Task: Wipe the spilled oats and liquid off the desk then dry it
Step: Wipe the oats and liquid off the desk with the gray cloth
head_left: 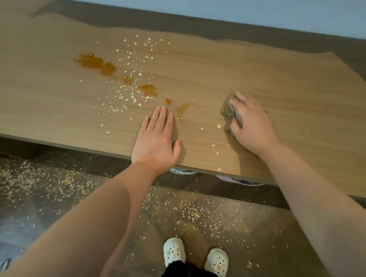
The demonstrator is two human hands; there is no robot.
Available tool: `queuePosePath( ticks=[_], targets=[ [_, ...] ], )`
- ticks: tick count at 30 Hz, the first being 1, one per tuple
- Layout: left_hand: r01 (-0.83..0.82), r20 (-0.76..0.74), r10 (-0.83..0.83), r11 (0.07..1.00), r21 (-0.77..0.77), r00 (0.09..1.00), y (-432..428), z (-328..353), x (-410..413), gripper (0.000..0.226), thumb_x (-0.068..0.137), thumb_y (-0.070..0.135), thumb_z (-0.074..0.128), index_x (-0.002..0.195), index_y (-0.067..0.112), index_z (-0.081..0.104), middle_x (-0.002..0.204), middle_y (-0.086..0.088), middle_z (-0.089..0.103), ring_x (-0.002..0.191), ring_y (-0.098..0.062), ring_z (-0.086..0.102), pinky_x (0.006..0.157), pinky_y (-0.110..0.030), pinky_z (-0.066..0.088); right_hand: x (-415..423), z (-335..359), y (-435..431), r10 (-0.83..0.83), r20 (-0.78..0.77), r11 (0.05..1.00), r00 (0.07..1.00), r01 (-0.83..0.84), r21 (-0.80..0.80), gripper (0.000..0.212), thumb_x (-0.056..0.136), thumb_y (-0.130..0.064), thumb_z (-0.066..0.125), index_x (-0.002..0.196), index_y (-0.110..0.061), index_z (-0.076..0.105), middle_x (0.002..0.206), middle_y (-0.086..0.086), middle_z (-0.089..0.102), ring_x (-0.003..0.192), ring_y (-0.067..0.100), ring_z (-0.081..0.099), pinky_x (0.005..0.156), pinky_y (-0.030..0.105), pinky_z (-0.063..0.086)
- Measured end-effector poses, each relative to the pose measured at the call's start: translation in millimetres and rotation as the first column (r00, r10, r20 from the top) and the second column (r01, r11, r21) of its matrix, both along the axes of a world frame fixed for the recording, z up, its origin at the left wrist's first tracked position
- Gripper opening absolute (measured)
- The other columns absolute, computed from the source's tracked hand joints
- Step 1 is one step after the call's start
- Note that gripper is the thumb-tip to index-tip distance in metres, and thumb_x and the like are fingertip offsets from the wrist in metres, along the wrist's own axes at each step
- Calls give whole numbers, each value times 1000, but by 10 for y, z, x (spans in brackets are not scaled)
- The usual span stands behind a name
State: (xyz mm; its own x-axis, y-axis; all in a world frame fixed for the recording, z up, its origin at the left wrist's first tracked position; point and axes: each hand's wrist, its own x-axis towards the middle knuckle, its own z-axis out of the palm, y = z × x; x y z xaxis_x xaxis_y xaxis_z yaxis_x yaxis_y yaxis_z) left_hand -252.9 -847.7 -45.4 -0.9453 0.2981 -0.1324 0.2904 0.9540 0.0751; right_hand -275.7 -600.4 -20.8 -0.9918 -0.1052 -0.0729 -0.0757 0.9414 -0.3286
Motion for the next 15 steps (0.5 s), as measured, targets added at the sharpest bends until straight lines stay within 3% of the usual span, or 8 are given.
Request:
queuePosePath(
  ticks=[4, 7, 11, 13, 15],
  targets=[
    [-5, 6, 5, 1000, 12, 1000, -1, 14, 5, 74, 89, 41, 16, 155, 6, 13, 163, -15, 4, 151, -25, -1, 123, -39, -2, 233, -1, -198, 248, 7, 968, 969, -248, -39, 55, 93, -15, 53, 146, -23, 41, 160, 1, 25, 148, 20, 20, 118, 30, 1],
    [-10, 0, 10, 1000, 15, 1000, -14, 6, 0, 72, 90, 37, 18, 155, 6, 14, 163, -14, 5, 151, -25, 0, 123, -40, 1, 559, -51, -347, 422, 38, 904, 906, -417, -92, 57, 88, -19, 51, 144, -25, 43, 158, -3, 24, 147, 16, 20, 120, 36, 4],
    [-14, -8, 14, 1000, 18, 1000, -5, 2, 14, 72, 89, 36, 18, 154, 6, 15, 163, -14, 6, 151, -25, 2, 123, -40, 2, 1011, -71, -328, 566, -4, 811, 824, -558, -175, 54, 84, -13, 56, 138, -18, 52, 152, 4, 38, 142, 22, 33, 116, 47, 25],
    [-15, -12, 16, 999, 29, 1000, -2, 5, 19, 73, 88, 36, 17, 154, 5, 17, 163, -14, 8, 151, -25, 3, 123, -39, 2, 1043, 65, -219, 487, -81, 832, 870, -490, -261, 51, 86, -12, 51, 136, -22, 53, 151, 2, 41, 140, 20, 38, 112, 43, 36],
    [-21, -20, 21, 999, 35, 1000, -1, 7, 20, 73, 87, 37, 17, 154, 6, 18, 163, -13, 9, 151, -24, 3, 123, -39, 2, 890, 249, -51, 240, -128, 904, 962, -269, -331, 48, 88, -11, 48, 131, -28, 54, 152, -4, 36, 138, 14, 36, 110, 37, 37]
  ],
)
